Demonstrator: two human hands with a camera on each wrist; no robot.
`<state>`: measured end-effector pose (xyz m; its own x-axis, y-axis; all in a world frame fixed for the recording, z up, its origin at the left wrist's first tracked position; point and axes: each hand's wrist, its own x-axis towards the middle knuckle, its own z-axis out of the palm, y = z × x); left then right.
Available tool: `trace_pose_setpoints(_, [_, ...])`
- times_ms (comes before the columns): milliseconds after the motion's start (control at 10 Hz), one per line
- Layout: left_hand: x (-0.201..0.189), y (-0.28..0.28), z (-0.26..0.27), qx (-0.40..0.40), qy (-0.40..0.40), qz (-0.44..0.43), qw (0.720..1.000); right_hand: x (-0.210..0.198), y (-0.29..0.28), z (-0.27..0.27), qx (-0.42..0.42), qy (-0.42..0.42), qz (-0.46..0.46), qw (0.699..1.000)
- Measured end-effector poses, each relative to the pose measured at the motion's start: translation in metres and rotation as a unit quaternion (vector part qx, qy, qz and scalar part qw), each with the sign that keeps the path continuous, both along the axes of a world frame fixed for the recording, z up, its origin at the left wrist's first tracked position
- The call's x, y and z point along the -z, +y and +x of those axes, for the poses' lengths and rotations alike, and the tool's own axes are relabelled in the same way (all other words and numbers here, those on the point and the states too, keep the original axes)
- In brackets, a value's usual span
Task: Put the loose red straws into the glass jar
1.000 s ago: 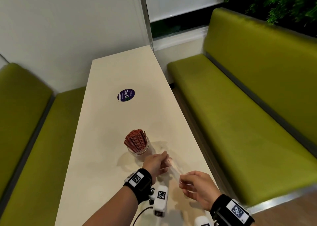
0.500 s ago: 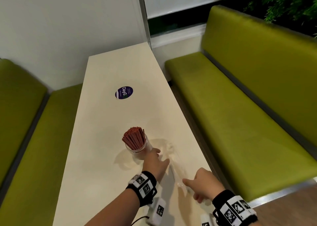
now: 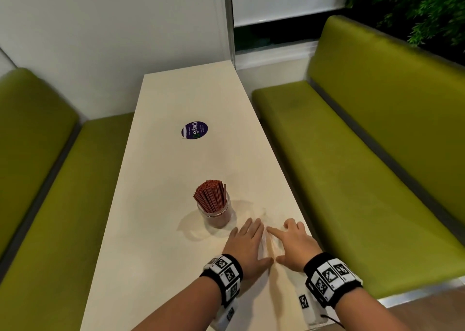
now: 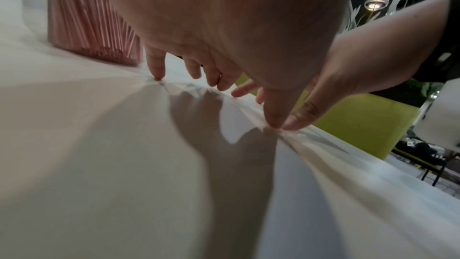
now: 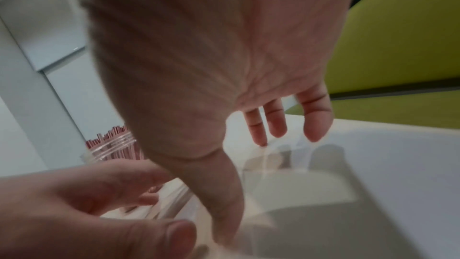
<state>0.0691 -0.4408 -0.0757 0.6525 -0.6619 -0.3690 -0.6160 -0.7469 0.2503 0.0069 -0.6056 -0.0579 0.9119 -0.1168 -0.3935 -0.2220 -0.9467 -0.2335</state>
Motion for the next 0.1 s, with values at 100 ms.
trace_pose_setpoints(100, [-0.0081,0.0005,-0.001,-0.036,-0.017,-0.085,0.996,-0.0099,-0.0009,-0.0006,-0.002,-0.046,0.03,0.999])
